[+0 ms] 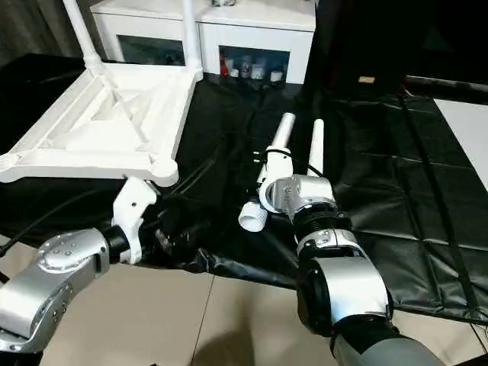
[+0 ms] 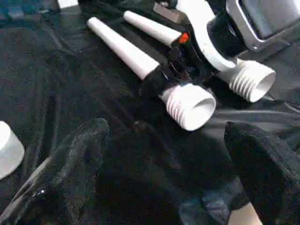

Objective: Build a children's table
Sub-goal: Pick table leg

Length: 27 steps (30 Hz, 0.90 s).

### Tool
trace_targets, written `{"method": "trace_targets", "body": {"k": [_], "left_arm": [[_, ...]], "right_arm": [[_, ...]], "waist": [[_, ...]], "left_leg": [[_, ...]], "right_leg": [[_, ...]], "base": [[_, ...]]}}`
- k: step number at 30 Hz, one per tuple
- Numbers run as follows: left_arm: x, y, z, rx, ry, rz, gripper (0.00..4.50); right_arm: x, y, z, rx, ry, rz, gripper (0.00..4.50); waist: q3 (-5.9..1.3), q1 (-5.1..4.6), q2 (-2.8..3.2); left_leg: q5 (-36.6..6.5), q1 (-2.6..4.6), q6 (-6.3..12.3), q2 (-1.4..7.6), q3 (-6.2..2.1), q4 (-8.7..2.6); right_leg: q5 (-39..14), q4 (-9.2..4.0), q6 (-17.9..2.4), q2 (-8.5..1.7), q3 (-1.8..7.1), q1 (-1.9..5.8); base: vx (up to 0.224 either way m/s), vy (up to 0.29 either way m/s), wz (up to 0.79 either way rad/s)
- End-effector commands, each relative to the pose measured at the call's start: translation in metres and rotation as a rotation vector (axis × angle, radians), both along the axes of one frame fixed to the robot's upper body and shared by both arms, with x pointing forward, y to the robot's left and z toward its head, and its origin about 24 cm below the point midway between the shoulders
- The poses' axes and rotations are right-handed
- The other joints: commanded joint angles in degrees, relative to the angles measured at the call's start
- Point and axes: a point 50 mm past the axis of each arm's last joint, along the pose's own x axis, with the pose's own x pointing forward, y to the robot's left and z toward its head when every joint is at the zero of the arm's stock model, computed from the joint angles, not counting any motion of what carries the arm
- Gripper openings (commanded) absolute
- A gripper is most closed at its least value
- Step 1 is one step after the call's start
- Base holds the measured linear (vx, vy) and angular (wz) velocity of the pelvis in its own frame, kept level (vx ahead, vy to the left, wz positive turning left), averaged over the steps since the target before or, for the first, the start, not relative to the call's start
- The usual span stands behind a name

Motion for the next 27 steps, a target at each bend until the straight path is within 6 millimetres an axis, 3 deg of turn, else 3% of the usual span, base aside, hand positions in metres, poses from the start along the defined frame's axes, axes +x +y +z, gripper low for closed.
{"method": "trace_targets", "body": {"k": [1,9,16,19,22,24,26,27], "left_arm": [[0.004,0.004,0.003,0.014,-0.023,0.027,4.5],[0.01,0.007,0.012,-0.009,-0.062,0.067,4.5],[0.016,0.007,0.02,-0.085,-0.059,0.115,4.5],[0.024,0.003,0.041,-0.249,-0.072,0.13,4.5],[0.027,-0.002,0.055,-0.352,-0.075,0.106,4.5],[0.029,-0.013,0.072,-0.475,-0.062,0.038,4.5],[0.034,-0.026,0.085,-0.582,0.019,-0.06,4.5],[0.035,-0.028,0.086,-0.596,0.034,-0.073,4.5]], "right_arm": [[0.002,-0.002,0.002,0.005,0.0,-0.009,2.58],[0.01,0.0,0.017,0.105,-0.184,0.014,2.07],[0.013,0.002,0.037,0.337,-0.293,0.036,1.86],[0.012,-0.001,0.058,0.509,-0.398,0.093,1.85],[0.01,-0.003,0.069,0.57,-0.462,0.141,1.85],[0.003,-0.006,0.082,0.653,-0.529,0.208,1.85],[-0.008,-0.01,0.097,0.717,-0.612,0.308,1.85],[-0.01,-0.011,0.099,0.722,-0.623,0.322,1.85]], "waist": [[-3.47,0.15,0.49],[-3.58,0.19,0.42],[-3.68,0.3,0.71],[-3.71,0.52,0.58],[-3.64,0.8,0.3],[-3.66,1.19,0.33],[-3.81,2.04,0.77],[-3.82,2.12,0.57]], "left_leg": [[-3.26,-0.05,-1.53,0.84,0.48,-4.15],[-2.18,-0.17,-0.71,0.85,0.49,-4.05],[-1.51,-0.23,0.34,0.91,0.43,-3.95],[-2.24,-0.05,0.6,0.95,0.56,-3.87],[-1.49,-0.22,1.2,0.89,0.43,-3.97],[-0.92,-0.23,1.41,0.87,0.45,-3.84],[0.16,0.02,1.57,0.77,0.54,-3.56],[0.58,0.11,1.68,0.74,0.55,-3.57]], "right_leg": [[2.86,-4.16,-12.02,-3.61,1.91,3.37],[4.57,-4.05,-12.53,-3.62,1.92,3.52],[6.91,-3.96,-13.56,-3.65,1.85,3.69],[7.0,-4.1,-14.03,-3.66,1.97,3.75],[7.79,-4.03,-14.53,-3.61,1.88,3.85],[7.43,-4.09,-14.33,-3.65,1.93,3.9],[9.25,-4.02,-14.1,-3.46,1.99,3.77],[10.24,-4.02,-14.12,-3.35,2.01,3.74]], "base": [[0.0,0.0,0.0],[0.0,0.0,0.0],[0.0,0.0,0.0],[0.0,0.0,0.0],[0.0,0.0,0.0],[0.0,0.0,0.0],[0.0,0.0,0.0],[0.0,0.0,0.0]]}}
